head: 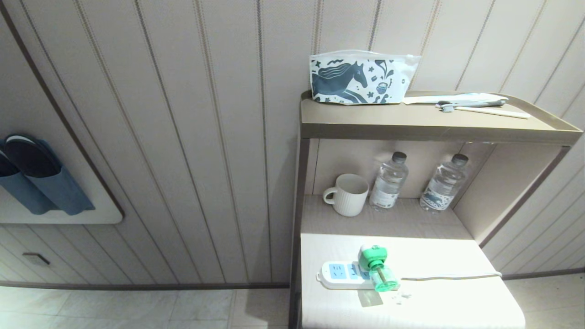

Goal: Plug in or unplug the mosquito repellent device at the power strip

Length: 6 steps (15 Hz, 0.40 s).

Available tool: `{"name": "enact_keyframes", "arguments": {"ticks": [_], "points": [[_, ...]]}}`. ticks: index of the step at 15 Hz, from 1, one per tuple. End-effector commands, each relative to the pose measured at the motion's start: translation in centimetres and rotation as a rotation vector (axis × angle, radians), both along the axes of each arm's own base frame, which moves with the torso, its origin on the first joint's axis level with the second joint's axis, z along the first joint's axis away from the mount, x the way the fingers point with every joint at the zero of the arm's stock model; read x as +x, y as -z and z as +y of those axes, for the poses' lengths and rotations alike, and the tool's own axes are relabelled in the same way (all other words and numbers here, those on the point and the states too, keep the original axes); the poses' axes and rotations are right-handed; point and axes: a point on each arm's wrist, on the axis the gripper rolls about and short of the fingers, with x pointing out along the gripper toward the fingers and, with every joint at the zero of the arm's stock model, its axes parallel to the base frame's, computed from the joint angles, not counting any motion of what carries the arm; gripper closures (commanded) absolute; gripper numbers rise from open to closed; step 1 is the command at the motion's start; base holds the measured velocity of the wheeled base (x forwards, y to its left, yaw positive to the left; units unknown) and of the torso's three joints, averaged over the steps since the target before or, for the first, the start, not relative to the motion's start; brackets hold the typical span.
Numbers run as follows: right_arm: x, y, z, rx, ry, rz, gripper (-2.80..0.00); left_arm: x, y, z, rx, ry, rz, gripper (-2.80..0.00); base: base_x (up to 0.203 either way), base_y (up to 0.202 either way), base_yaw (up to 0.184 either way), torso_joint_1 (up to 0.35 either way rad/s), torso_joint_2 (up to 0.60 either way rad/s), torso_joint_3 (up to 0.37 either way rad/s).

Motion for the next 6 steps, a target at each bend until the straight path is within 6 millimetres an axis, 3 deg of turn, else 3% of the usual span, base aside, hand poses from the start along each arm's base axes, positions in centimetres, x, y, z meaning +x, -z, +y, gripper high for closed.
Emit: {"name": "enact_keyframes", "arguments": {"ticks": [1,6], "points": [[0.02,0.0,0.0,0.0,0.0,0.003,0.0,0.01,0.0,0.0,0.0,0.0,0.002,0.0,0.0,0.0,0.0,0.0,0.0,0.0],[0.02,0.0,0.0,0.001,0.0,0.003,0.0,0.01,0.0,0.0,0.0,0.0,0.002,0.0,0.0,0.0,0.0,0.0,0.0,0.0]]}}
